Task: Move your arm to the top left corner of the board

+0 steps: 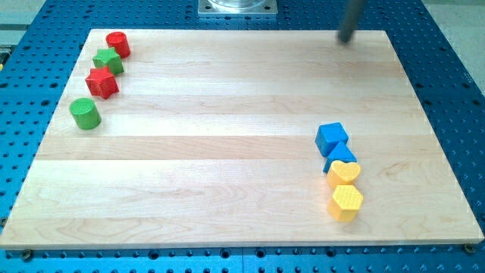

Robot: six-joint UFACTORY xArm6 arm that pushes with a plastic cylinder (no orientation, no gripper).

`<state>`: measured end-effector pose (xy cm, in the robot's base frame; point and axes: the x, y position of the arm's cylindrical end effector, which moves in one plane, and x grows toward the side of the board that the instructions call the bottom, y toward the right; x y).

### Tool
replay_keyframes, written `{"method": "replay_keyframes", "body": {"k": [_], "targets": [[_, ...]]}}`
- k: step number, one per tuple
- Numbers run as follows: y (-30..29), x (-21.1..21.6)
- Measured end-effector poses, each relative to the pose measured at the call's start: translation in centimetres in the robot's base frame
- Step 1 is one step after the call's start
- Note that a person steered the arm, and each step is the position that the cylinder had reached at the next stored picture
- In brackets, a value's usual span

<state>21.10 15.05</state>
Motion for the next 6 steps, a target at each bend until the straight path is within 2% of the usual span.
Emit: {"method": "replay_keyframes", "body": {"k": [1, 3, 4, 5, 6], "targets": [[-11.7, 0.0], [-14.1, 0.0], [-21.2, -0.7], [-31.3, -1.9], [-37.8, -1.9]]}}
